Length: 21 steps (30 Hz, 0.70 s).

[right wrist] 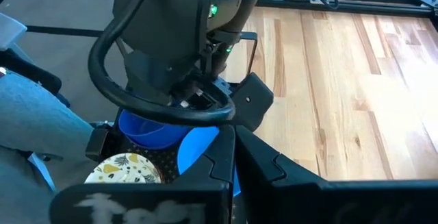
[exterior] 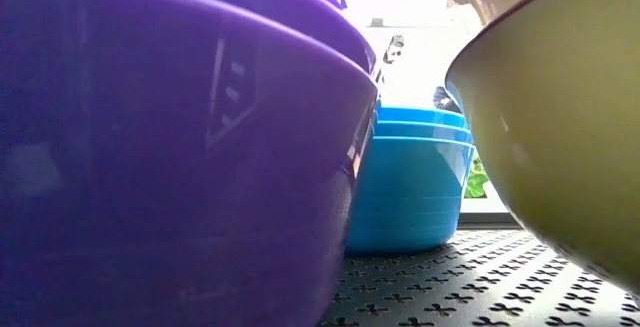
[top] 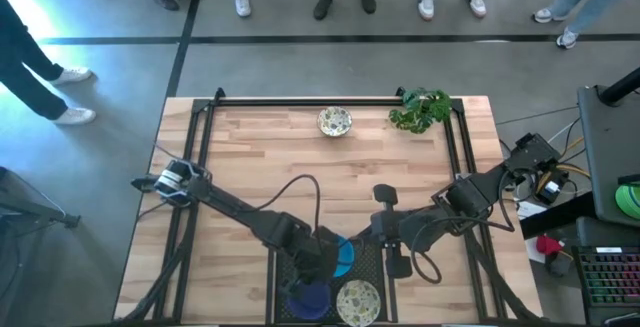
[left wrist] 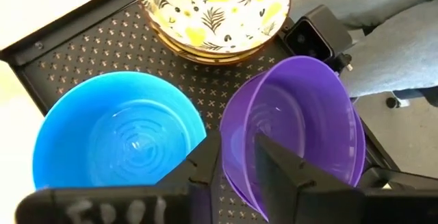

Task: Pick & Place Mini bowls
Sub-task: Stack the violet bowl on top of the violet bowls on the shelf

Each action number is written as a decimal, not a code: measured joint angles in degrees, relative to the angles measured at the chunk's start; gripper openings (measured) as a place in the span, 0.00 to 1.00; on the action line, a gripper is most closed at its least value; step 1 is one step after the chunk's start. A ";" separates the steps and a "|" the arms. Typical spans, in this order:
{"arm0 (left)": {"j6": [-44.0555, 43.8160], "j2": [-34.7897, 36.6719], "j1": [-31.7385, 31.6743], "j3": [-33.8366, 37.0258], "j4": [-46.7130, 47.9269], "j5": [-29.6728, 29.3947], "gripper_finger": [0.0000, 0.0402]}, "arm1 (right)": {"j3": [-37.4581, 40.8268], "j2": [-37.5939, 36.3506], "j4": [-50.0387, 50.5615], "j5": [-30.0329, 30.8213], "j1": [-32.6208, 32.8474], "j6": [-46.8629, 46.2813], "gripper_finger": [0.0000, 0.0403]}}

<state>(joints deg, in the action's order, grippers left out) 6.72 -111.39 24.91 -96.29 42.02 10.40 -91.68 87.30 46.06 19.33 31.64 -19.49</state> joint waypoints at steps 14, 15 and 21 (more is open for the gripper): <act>4.39 0.11 1.15 1.04 -1.85 0.01 0.00 | 0.00 -0.01 0.02 0.00 0.00 0.00 0.02; 4.39 0.11 1.15 1.43 -2.07 0.00 0.00 | 0.00 -0.01 0.02 0.00 0.00 0.00 0.02; 4.15 0.11 1.09 3.99 -4.90 -0.01 0.00 | 0.00 -0.01 0.01 0.00 0.00 0.00 0.02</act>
<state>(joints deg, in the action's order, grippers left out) 10.87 -111.28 26.00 -92.30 37.12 10.39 -91.68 87.29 46.08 19.33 31.64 -19.49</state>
